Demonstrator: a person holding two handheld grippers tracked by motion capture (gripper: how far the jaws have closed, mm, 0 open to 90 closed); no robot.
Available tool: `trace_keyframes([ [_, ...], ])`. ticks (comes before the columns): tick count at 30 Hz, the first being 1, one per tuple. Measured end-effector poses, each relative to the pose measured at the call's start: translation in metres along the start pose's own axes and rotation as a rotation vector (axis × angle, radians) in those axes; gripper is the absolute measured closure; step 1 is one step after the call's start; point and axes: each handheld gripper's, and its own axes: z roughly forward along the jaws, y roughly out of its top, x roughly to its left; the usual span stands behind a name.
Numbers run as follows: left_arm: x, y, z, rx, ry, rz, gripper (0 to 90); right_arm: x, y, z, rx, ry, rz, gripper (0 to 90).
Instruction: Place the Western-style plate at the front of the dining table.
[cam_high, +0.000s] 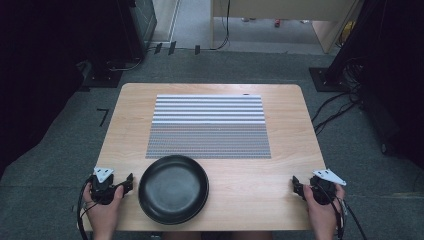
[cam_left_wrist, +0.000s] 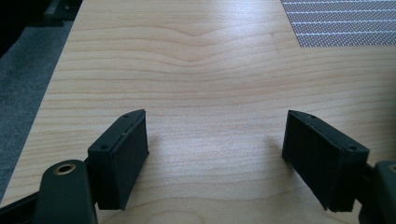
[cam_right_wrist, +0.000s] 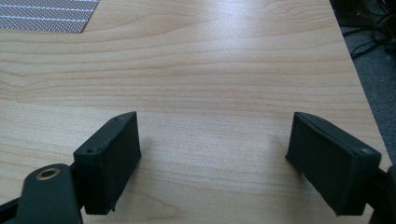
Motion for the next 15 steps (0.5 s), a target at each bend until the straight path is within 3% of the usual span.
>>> trace_keyframes([
  [15, -0.0001, -0.0002, 0.0000, 0.007, -0.006, 0.004, 18.1, -0.0016, 0.0015, 0.0017, 0.007, -0.016, 0.017, 12.7],
])
